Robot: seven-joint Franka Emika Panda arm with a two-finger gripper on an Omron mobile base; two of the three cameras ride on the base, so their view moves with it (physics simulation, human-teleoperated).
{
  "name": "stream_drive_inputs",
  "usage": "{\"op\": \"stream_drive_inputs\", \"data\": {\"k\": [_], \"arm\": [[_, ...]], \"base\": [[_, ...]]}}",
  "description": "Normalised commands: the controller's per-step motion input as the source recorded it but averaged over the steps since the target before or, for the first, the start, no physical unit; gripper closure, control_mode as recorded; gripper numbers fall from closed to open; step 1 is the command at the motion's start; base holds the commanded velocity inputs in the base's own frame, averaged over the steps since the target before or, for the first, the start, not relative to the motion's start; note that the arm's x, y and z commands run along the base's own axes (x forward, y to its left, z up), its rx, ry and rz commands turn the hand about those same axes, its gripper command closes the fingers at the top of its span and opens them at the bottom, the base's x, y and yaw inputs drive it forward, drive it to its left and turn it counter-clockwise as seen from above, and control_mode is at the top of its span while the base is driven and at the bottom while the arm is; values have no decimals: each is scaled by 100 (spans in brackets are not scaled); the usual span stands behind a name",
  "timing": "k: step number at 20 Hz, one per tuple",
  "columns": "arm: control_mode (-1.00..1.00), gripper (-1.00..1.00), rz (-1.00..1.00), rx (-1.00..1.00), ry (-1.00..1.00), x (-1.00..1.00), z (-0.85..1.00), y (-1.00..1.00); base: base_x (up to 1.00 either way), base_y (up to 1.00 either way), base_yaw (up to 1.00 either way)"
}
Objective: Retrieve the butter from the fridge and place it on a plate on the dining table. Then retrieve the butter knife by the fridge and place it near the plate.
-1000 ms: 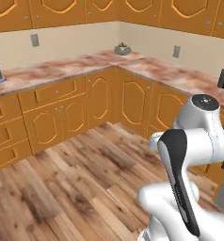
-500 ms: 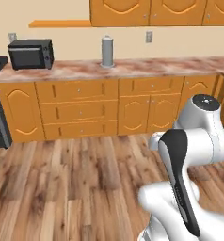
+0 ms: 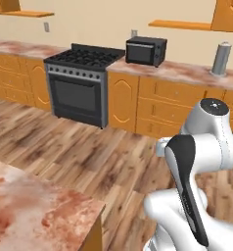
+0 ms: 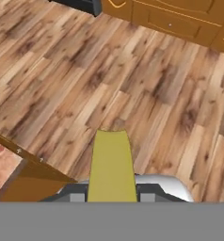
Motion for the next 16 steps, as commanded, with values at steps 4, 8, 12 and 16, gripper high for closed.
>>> {"op": "stream_drive_inputs", "data": {"k": [4, 8, 12, 16], "arm": [[100, 100, 0, 0, 0, 0, 0, 0], [100, 100, 0, 0, 0, 0, 0, 0], [100, 100, 0, 0, 0, 0, 0, 0], [100, 100, 0, 0, 0, 0, 0, 0]], "base": [[-7, -22, 87], [-6, -8, 81], [-10, 0, 70], [-67, 47, 36]]}}
